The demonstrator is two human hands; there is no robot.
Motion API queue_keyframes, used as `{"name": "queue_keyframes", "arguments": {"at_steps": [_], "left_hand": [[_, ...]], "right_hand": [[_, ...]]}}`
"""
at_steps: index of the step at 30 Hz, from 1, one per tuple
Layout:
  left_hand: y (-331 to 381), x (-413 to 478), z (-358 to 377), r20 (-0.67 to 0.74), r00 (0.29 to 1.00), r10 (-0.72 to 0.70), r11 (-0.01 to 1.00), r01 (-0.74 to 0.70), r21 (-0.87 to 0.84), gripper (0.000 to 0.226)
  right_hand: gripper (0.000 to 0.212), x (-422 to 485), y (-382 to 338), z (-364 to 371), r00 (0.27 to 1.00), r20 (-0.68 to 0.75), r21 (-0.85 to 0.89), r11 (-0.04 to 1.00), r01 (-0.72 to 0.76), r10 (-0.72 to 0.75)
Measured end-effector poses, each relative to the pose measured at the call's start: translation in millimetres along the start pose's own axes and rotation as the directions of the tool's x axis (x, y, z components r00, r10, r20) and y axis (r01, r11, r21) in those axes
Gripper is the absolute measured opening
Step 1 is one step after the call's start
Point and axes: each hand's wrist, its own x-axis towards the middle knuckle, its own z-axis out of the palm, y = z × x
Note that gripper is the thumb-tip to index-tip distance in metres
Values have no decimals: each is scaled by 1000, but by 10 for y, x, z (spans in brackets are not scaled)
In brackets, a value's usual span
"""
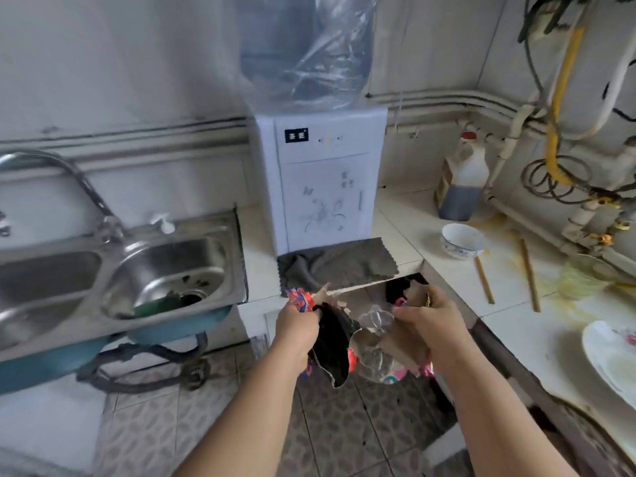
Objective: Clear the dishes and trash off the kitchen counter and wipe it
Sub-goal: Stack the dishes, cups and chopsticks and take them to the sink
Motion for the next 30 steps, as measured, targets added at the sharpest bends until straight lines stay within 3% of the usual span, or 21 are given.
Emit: {"name": "queue_keyframes", "arguments": {"at_steps": [3, 6, 9, 12, 14, 21, 24, 30], "left_hand": [[-254, -97, -429, -45, 997, -66, 997, 64, -43, 10], [-430, -237, -807, -114, 987, -110, 992, 102, -74, 22], [-664, -418, -1230, -184, 968, -170, 978, 143, -150, 15], [-924, -593, -1525, -238, 950, -203, 966, 155, -206, 37], [-1160, -762, -1732, -309, 921, -238, 958, 169, -233, 38], [-1906, -1440, -2032, -448, 836, -316, 938, 206, -278, 11], [-2284, -1749, -2129, -497, 795, -349, 927, 214, -307, 16], [-2974, -2374, -2536, -609, 662, -437, 895, 251, -370, 7]], "right_hand": [[26, -236, 116, 367, 996, 88, -24, 1000, -1, 3], [24, -404, 200, 680, 982, 183, -91, 996, -26, 42], [20, -603, 267, 1054, 947, 312, -148, 989, -29, 75], [21, -819, 348, 1337, 901, 424, -178, 984, -21, 96], [23, -1029, 432, 1509, 856, 504, -210, 978, -6, 114], [26, -1644, 836, 1673, 744, 645, -330, 942, 66, 174], [32, -1932, 1065, 1745, 703, 679, -383, 919, 94, 211], [34, -2656, 1401, 2059, 598, 750, -470, 864, 182, 282]]}}
